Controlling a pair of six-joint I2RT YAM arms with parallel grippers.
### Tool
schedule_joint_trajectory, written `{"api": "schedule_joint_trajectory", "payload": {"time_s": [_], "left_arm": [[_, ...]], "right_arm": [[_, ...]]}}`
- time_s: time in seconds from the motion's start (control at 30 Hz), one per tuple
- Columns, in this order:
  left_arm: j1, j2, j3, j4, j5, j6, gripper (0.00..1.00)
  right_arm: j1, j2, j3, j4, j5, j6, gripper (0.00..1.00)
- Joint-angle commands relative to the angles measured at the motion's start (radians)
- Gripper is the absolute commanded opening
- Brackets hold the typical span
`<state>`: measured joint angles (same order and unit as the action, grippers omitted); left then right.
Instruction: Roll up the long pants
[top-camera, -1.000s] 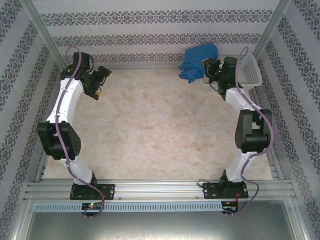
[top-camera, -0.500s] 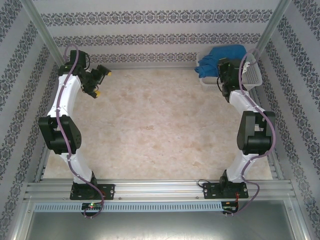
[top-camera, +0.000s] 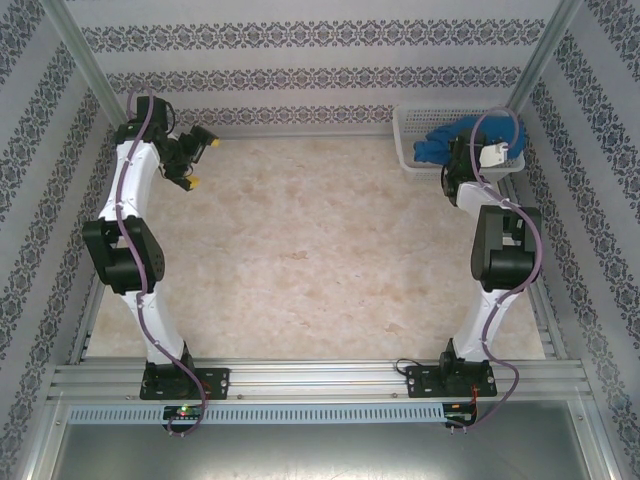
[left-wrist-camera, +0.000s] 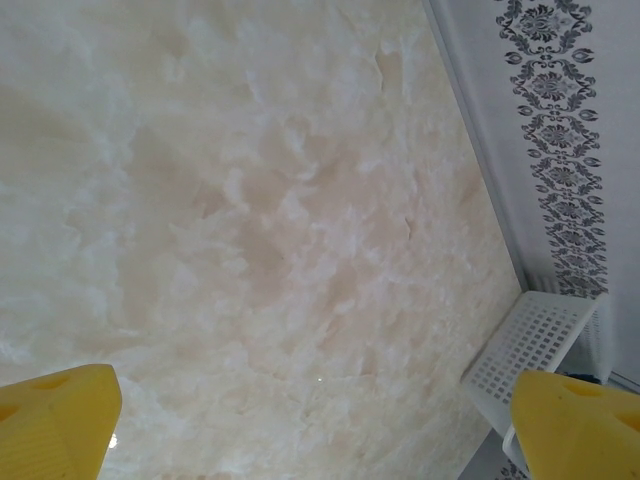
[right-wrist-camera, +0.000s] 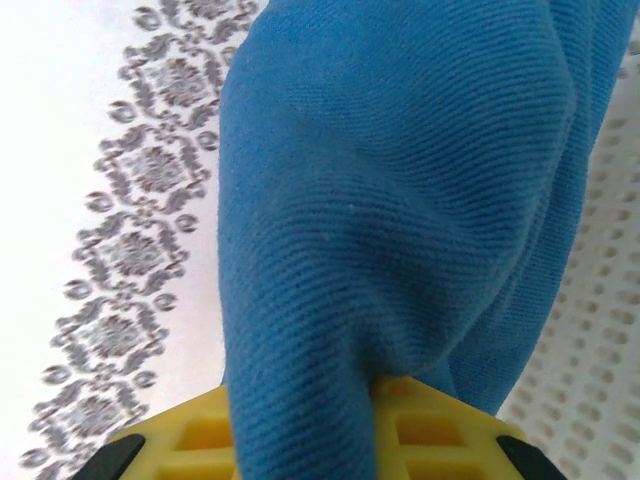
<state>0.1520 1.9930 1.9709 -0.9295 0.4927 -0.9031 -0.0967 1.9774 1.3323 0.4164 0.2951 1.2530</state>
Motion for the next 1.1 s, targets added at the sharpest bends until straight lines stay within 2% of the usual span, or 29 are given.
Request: {"api": "schedule_joint_trajectory", "payload": {"time_s": [0.0,0.47,0.5,0.53,0.6,0.67,0.77,0.87,1.07], "left_arm": [[0.009,0.019,0.044,-0.01,0.015,0.019,1.0],[0.009,0.055,0.057,-0.017,0.013,0.017,1.0],[0.009,0.057,0.058,-0.017,0.016,0.016,1.0],[0.009,0.058,0.059,-0.016,0.017,0.016,1.0],[0.009,0.056,0.059,-0.017,0.018,0.019,1.0],[0.009,0.054,0.059,-0.022,0.019,0.023,1.0],[0.011,0.042,0.045,-0.016,0.021,0.029,1.0],[0.015,0.026,0.026,0.006,0.026,0.032,1.0],[0.027,-0.012,0.018,0.033,0.035,0.067,1.0]], "right_arm": [[0.0,0.032,0.081,0.197,0.076,0.013,0.0],[0.008,0.207,0.336,0.008,0.085,-0.062,0.01],[0.006,0.219,0.362,-0.017,0.087,-0.065,0.08],[0.006,0.236,0.392,-0.043,0.087,-0.073,0.23],[0.005,0.263,0.452,-0.127,0.089,-0.082,0.62],[0.006,0.279,0.545,-0.295,0.1,-0.095,0.97],[0.019,0.287,0.682,-0.559,0.125,-0.156,0.98],[0.035,0.269,0.746,-0.704,0.086,-0.236,0.98],[0.099,0.036,0.56,-0.714,0.042,-0.582,0.98]]}}
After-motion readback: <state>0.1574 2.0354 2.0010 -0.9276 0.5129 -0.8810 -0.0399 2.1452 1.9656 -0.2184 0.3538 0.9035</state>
